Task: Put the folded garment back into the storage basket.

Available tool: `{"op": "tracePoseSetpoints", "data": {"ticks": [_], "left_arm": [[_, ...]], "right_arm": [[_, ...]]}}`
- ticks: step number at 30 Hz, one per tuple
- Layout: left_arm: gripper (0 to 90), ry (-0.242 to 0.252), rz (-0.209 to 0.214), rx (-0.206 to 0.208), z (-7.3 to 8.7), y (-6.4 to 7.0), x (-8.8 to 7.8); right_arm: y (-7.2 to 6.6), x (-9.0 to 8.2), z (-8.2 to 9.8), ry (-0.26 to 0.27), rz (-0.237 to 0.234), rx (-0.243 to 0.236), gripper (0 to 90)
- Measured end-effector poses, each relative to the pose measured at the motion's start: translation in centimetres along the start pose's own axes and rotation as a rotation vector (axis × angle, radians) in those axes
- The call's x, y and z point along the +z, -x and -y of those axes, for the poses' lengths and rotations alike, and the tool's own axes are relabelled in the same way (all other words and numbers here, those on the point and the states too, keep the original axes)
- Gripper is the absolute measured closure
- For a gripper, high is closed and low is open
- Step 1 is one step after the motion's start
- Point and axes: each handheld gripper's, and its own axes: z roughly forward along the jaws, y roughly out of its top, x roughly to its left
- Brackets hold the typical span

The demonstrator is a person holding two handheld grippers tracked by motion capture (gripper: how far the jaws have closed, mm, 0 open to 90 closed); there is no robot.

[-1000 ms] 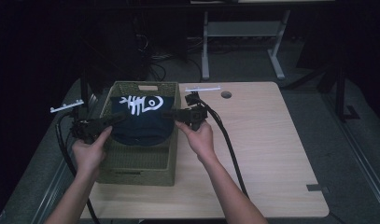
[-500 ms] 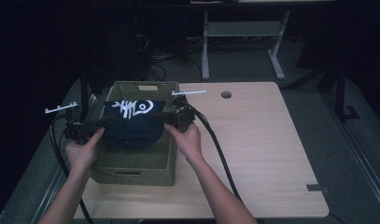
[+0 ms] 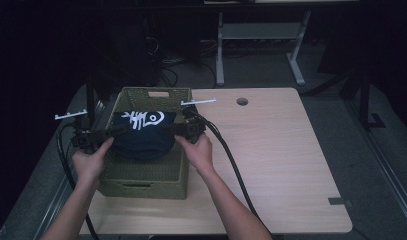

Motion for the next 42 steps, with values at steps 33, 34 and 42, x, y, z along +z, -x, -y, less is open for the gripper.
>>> {"op": "tracePoseSetpoints", "data": {"ticks": [33, 34, 42], "left_arm": [[43.5, -0.013, -0.162, 0.055, -0.3, 0.3, 1.0], [43.7, -0.013, -0.162, 0.055, -0.3, 0.3, 1.0], [44.1, 0.003, -0.137, 0.075, -0.3, 1.0, 0.5]], "right_arm": [[0.1, -0.7, 0.1, 0.008, 0.111, -0.153, 50.1], [0.1, -0.7, 0.1, 0.008, 0.111, -0.153, 50.1], [-0.1, -2.6, -0.3, 0.034, 0.039, -0.153, 48.3]]}}
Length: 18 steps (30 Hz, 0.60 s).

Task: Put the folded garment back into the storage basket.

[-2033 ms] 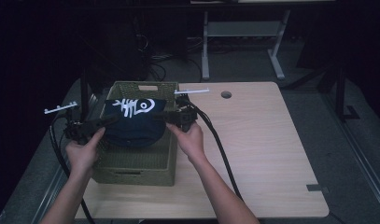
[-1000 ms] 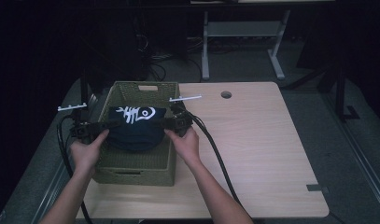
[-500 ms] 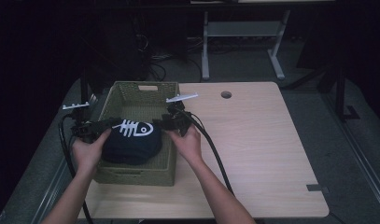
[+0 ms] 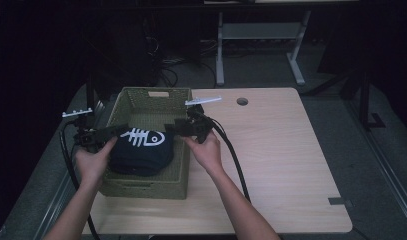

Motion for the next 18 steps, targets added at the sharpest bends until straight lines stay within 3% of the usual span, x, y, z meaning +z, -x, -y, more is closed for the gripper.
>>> {"op": "tracePoseSetpoints", "data": {"ticks": [9, 18], "left_arm": [[43.8, 0.031, 0.056, 0.045, 0.0, 2.0, -0.3], [40.1, 0.04, 0.14, 0.052, 0.3, 4.3, 0.9]], "right_arm": [[0.4, -2.1, -0.2, 0.034, -0.025, 0.012, 44.1], [1.6, -4.0, 0.1, 0.059, -0.056, 0.008, 40.6]]}}
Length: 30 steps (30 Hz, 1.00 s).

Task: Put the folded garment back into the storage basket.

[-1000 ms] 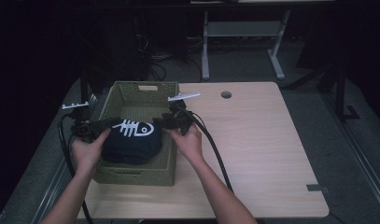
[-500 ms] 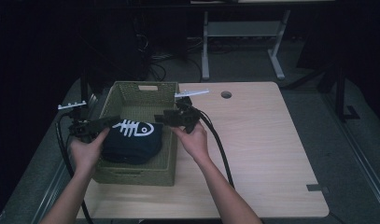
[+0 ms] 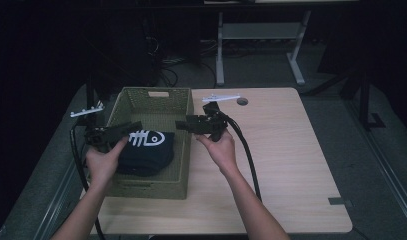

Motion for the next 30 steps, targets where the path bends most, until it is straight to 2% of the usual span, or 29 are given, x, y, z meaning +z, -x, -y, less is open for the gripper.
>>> {"op": "tracePoseSetpoints", "data": {"ticks": [4, 14, 15, 22, 25, 27, 30], "left_arm": [[38.0, -0.006, 0.032, 0.01, 0.2, 1.3, 0.8], [34.8, -0.006, 0.064, 0.05, -0.1, 3.5, 1.6], [33.8, -0.005, 0.07, 0.055, -0.2, 4.0, 1.9], [31.4, 0.002, 0.088, 0.068, -0.2, 5.0, 2.3], [30.6, -0.001, 0.11, 0.064, -0.3, 5.5, 2.6], [29.8, -0.006, 0.117, 0.082, -0.3, 6.3, 3.0], [28.8, -0.008, 0.116, 0.097, -0.2, 6.8, 3.3]], "right_arm": [[0.9, -1.5, 0.4, 0.016, -0.006, 0.001, 38.3], [2.1, -4.1, 0.4, 0.033, 0.012, -0.005, 34.0], [2.3, -4.6, 0.4, 0.035, 0.027, -0.01, 32.4], [3.0, -5.8, 0.7, 0.041, 0.046, -0.016, 30.5], [3.3, -6.4, 0.9, 0.05, 0.077, -0.026, 29.1], [3.7, -7.1, 1.2, 0.06, 0.094, -0.022, 28.6], [4.1, -7.8, 1.3, 0.057, 0.11, -0.019, 27.8]]}}
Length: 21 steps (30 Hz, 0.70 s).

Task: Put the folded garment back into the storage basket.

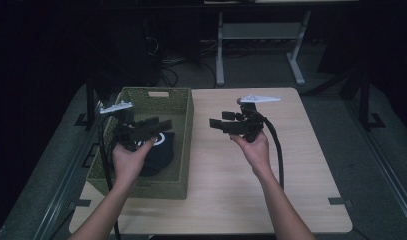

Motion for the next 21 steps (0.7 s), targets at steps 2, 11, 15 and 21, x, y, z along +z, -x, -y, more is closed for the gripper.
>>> {"op": "tracePoseSetpoints", "data": {"ticks": [2, 11, 15, 21], "left_arm": [[28.8, -0.009, 0.006, 0.008, 0.0, 0.3, 0.4], [27.8, -0.032, 0.03, 0.031, -0.1, 1.8, 1.8], [27.8, -0.035, 0.036, 0.038, -0.1, 2.3, 2.2], [27.7, -0.039, 0.053, 0.044, 0.1, 3.0, 3.2]], "right_arm": [[0.1, -0.2, 0.0, -0.002, 0.001, 0.0, 27.9], [1.1, -1.8, 0.2, 0.008, 0.037, -0.013, 27.3], [1.7, -2.5, 0.4, 0.008, 0.049, -0.007, 27.2], [2.5, -3.9, 0.8, 0.011, 0.069, -0.003, 27.3]]}}
